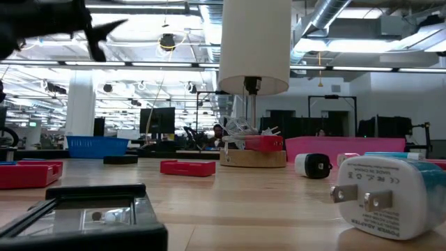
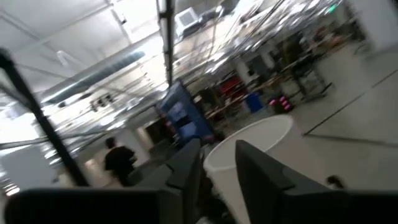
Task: Pick & Place Office items
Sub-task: Put the bottom red charger adapter into the pink bin
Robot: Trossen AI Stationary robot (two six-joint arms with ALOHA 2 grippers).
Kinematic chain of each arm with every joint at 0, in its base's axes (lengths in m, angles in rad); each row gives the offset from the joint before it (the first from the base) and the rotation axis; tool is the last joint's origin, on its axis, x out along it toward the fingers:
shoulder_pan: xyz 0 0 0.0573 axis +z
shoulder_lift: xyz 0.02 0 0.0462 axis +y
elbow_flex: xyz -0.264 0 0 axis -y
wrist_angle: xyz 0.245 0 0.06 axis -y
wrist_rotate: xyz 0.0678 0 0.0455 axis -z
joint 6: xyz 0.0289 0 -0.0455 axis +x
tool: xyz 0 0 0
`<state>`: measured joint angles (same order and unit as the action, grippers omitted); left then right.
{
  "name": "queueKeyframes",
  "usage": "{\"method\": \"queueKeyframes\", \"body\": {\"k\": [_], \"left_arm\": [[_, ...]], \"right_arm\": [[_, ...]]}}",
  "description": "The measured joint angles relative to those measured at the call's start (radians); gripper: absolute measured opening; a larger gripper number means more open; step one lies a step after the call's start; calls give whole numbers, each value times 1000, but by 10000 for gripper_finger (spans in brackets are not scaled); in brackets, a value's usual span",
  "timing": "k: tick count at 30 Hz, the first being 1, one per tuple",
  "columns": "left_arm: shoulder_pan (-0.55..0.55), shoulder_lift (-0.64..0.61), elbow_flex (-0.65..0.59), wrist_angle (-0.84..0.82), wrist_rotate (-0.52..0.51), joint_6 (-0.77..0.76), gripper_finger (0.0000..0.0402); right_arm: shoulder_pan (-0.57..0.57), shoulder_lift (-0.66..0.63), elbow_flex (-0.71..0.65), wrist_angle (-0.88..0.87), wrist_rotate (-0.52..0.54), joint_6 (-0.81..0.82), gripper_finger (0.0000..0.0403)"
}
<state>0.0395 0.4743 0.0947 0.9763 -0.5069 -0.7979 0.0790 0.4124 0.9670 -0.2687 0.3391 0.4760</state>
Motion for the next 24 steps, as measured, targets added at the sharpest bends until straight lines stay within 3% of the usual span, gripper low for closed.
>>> {"method": "queueKeyframes", "body": {"k": [5, 10, 15, 20, 24], "left_arm": [[0, 17, 154, -72, 21, 160, 250], [0, 66, 353, -350, 22, 333, 304], [0, 129, 570, -706, -31, 437, 316], [0, 201, 758, -1012, -66, 484, 317], [0, 241, 844, -1234, -70, 485, 317]], "right_arm": [[51, 67, 66, -126, -51, 60, 72], [72, 199, 225, -548, -46, 193, 94], [72, 361, 408, -946, -71, 301, 158], [72, 450, 496, -1107, -138, 316, 248], [73, 487, 497, -1181, -214, 337, 296]]}}
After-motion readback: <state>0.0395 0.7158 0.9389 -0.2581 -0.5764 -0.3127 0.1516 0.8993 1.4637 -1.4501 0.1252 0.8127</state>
